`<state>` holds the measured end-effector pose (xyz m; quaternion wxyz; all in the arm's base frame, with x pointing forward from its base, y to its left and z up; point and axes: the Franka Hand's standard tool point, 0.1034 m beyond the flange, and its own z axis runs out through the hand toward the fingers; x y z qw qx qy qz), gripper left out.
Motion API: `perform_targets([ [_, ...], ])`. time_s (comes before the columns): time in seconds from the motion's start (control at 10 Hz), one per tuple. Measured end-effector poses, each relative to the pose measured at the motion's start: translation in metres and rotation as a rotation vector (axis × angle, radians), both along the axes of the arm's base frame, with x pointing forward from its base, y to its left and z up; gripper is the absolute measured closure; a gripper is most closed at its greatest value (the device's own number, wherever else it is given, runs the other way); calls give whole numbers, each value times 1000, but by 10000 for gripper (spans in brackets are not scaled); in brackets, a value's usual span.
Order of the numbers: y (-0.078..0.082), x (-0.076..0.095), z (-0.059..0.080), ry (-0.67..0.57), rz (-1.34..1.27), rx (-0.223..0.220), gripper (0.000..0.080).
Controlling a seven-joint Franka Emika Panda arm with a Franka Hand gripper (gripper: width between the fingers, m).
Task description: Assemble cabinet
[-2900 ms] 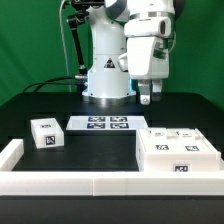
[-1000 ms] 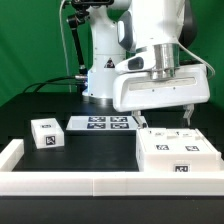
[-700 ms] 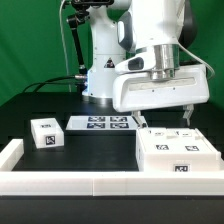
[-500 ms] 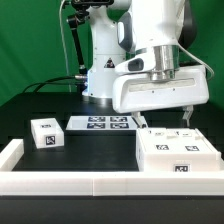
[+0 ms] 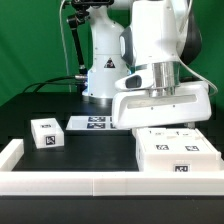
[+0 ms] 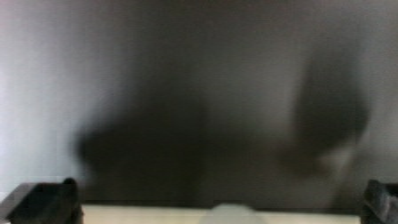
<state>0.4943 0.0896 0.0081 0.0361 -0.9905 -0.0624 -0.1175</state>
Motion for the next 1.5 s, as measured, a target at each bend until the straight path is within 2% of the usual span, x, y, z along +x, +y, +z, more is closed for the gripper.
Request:
perform_targets([
  [0.4, -2, 1, 0, -2, 6, -3, 2],
  [0.7, -15, 6, -2, 4, -7, -8, 2],
  [0.9, -14, 6, -3, 4, -4, -9, 2],
  [1.1, -13, 6, -2, 0, 3, -9, 259],
  [1.2, -13, 5, -3, -2, 10, -11, 259],
  [1.3, -13, 4, -3, -10, 22, -14, 441],
  [1.4, -16, 3, -3, -27, 41, -20, 577],
  [1.5, -19, 1, -4, -36, 54, -25, 577],
])
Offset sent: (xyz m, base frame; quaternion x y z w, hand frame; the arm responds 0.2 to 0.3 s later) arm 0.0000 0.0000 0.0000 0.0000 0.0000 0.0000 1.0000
